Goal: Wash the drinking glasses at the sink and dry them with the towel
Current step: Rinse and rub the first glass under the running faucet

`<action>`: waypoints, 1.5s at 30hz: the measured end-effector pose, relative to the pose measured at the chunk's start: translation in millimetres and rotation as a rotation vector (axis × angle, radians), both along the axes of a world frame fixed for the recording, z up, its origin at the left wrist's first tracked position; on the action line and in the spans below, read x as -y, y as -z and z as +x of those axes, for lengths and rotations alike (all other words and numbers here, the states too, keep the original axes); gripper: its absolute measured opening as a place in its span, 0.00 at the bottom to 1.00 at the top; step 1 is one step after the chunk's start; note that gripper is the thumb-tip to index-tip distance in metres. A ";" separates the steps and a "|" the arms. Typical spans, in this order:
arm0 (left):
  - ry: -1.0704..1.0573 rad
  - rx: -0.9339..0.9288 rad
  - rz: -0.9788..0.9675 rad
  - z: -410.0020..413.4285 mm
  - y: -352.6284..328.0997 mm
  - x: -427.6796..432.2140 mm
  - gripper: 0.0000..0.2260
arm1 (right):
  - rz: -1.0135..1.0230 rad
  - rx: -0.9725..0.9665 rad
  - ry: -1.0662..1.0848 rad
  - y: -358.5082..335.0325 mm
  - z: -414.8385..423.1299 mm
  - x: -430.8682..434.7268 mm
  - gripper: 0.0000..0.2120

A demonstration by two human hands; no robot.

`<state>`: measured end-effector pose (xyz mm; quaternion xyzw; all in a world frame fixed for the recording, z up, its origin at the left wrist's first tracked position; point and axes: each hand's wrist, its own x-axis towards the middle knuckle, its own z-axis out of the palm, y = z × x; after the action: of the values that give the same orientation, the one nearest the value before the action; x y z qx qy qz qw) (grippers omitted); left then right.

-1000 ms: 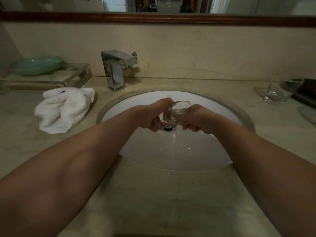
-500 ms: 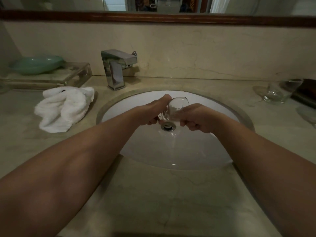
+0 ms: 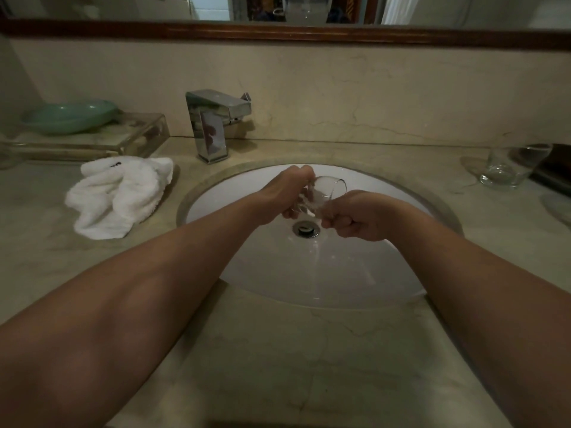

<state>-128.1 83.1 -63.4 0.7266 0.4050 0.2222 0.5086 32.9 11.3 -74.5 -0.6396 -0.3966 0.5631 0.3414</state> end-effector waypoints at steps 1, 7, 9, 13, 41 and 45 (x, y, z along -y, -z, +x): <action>0.007 0.018 0.006 0.7 0.2 -1.1 0.12 | 0.022 0.024 -0.010 -0.1 0.6 1.1 0.03; 0.047 -0.058 -0.039 1.3 1.5 3.0 0.17 | 0.102 0.252 0.006 -0.7 1.4 5.3 0.12; 0.077 -0.062 -0.052 0.3 1.5 3.9 0.20 | 0.111 0.283 0.042 0.5 -1.0 3.2 0.17; 0.058 -0.013 -0.158 -2.2 -1.1 1.7 0.26 | 0.067 0.063 0.053 1.0 -5.7 -0.2 0.16; 0.034 0.111 -0.211 1.4 2.1 -4.3 0.22 | 0.032 -0.080 0.109 -2.3 -11.0 0.1 0.06; 0.031 0.043 -0.228 0.6 1.3 -4.1 0.26 | 0.037 -0.135 0.128 -1.9 -16.4 0.5 0.14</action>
<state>-127.6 87.2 -64.7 0.6654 0.4052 0.1826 0.5998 16.5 10.8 -72.5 -0.6178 -0.3415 0.5744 0.4144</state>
